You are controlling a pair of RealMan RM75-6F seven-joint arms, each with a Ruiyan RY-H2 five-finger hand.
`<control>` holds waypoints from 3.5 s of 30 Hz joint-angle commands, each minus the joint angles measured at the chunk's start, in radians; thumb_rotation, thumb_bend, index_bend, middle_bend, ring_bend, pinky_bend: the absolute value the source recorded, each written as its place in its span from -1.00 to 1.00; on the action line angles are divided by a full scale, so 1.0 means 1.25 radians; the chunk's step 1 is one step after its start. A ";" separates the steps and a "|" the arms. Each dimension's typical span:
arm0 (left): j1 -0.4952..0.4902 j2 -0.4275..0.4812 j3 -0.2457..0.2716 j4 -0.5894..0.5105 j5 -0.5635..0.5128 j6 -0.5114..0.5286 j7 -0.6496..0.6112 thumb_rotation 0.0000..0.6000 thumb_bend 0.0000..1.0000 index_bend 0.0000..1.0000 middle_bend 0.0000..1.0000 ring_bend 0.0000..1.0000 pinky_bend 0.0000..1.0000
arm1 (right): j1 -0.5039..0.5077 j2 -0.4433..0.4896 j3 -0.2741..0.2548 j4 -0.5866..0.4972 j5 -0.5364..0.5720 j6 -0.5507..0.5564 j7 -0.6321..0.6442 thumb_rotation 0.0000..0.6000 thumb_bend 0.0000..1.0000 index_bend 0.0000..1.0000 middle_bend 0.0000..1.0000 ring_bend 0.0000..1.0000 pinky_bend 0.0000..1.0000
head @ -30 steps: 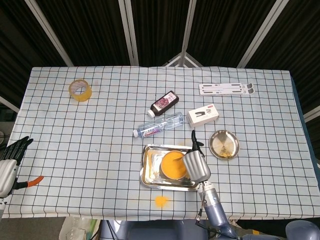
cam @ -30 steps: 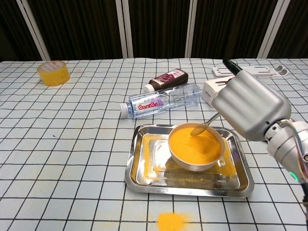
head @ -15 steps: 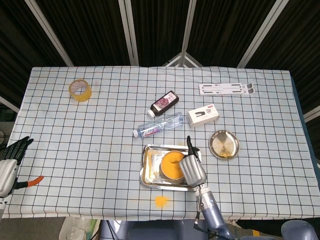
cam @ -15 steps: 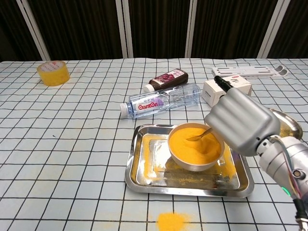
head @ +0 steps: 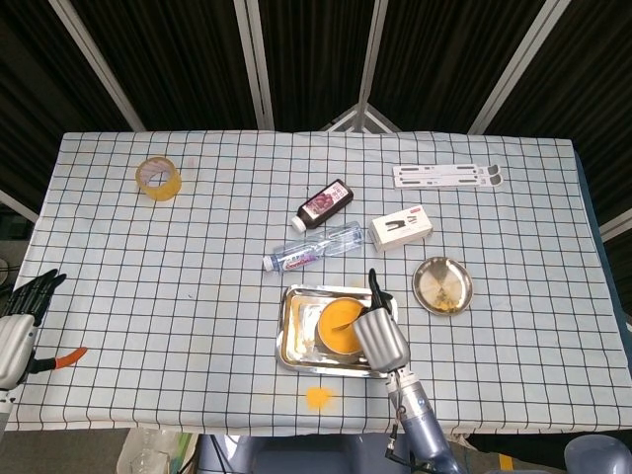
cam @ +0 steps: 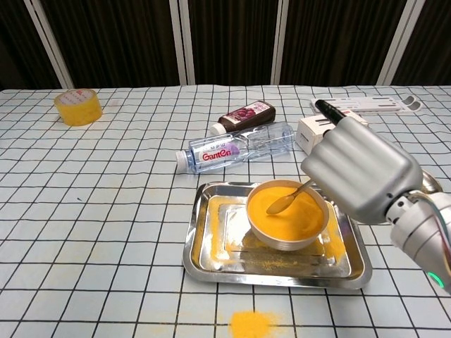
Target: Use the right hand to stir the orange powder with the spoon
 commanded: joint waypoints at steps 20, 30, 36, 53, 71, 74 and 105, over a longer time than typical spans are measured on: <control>-0.001 0.000 0.002 0.000 -0.001 -0.005 -0.001 1.00 -1.00 -1.00 -1.00 -1.00 -1.00 | 0.002 -0.036 -0.001 0.103 0.012 -0.017 0.067 1.00 0.81 0.65 0.51 -0.14 -1.00; 0.000 -0.001 0.002 -0.001 -0.001 -0.003 0.004 1.00 -1.00 -1.00 -1.00 -1.00 -1.00 | -0.015 -0.021 -0.034 0.063 -0.002 -0.008 0.060 1.00 0.81 0.65 0.51 -0.14 -1.00; 0.000 -0.003 0.002 0.000 0.000 -0.002 0.005 1.00 -1.00 -1.00 -1.00 -1.00 -1.00 | -0.017 -0.014 -0.033 0.048 -0.018 0.001 0.072 1.00 0.81 0.65 0.51 -0.14 -1.00; 0.000 -0.003 0.001 0.001 0.001 -0.002 0.005 1.00 -1.00 -1.00 -1.00 -1.00 -1.00 | -0.020 0.015 -0.017 0.024 -0.049 0.004 0.095 1.00 0.81 0.65 0.51 -0.14 -1.00; -0.001 -0.003 0.001 -0.001 -0.001 -0.004 0.007 1.00 -1.00 -1.00 -1.00 -1.00 -1.00 | -0.053 0.057 -0.055 -0.062 -0.039 0.004 0.066 1.00 0.81 0.65 0.51 -0.14 -1.00; -0.001 -0.003 0.001 -0.001 -0.002 -0.005 0.007 1.00 -1.00 -1.00 -1.00 -1.00 -1.00 | -0.057 0.055 -0.057 -0.064 -0.032 0.001 0.066 1.00 0.81 0.65 0.51 -0.14 -1.00; -0.001 0.002 -0.003 0.001 -0.008 -0.006 -0.008 1.00 -1.00 -1.00 -1.00 -1.00 -1.00 | -0.034 0.041 0.011 -0.019 -0.009 0.000 0.100 1.00 0.81 0.65 0.51 -0.14 -1.00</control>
